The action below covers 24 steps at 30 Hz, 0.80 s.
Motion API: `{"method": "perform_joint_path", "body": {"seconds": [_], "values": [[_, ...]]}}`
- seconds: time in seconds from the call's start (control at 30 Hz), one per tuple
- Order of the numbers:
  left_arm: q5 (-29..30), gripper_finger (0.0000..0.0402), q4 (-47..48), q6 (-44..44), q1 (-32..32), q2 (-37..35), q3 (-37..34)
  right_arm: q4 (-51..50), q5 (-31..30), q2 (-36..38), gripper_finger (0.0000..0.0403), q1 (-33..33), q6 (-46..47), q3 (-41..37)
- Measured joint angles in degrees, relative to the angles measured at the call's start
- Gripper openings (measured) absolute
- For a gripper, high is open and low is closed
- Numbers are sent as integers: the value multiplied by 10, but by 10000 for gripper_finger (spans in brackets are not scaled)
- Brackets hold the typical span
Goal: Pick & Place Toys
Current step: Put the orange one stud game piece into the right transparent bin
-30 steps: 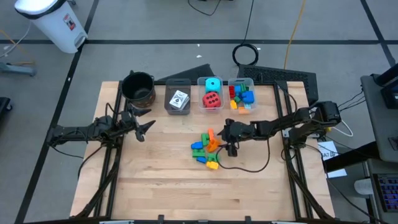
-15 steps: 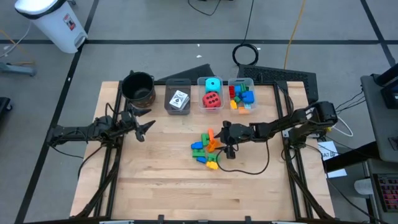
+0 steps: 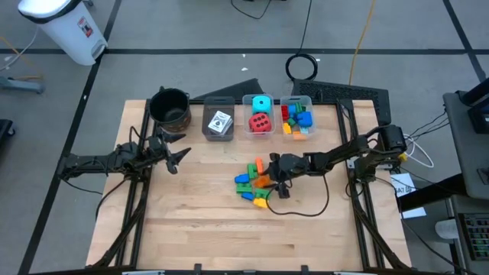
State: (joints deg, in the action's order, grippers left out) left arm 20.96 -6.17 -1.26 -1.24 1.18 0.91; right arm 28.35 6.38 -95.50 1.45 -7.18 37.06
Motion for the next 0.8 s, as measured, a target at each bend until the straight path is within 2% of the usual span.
{"method": "perform_joint_path", "body": {"seconds": [0.13, 0.33, 0.53, 0.8], "values": [[0, 292, 0, 0, 0, 0, 0, 1, 44, 0, 203, 0, 0, 0], [0, 292, 1, 0, 0, 0, 0, 0, 44, 0, 178, 0, 0, 0], [0, 292, 0, 0, 0, 0, 0, -9, 44, 1, 157, 0, -59, 0], [0, 292, 1, 0, 0, 0, 0, -3, 43, 1, 167, 0, -60, 0]]}}
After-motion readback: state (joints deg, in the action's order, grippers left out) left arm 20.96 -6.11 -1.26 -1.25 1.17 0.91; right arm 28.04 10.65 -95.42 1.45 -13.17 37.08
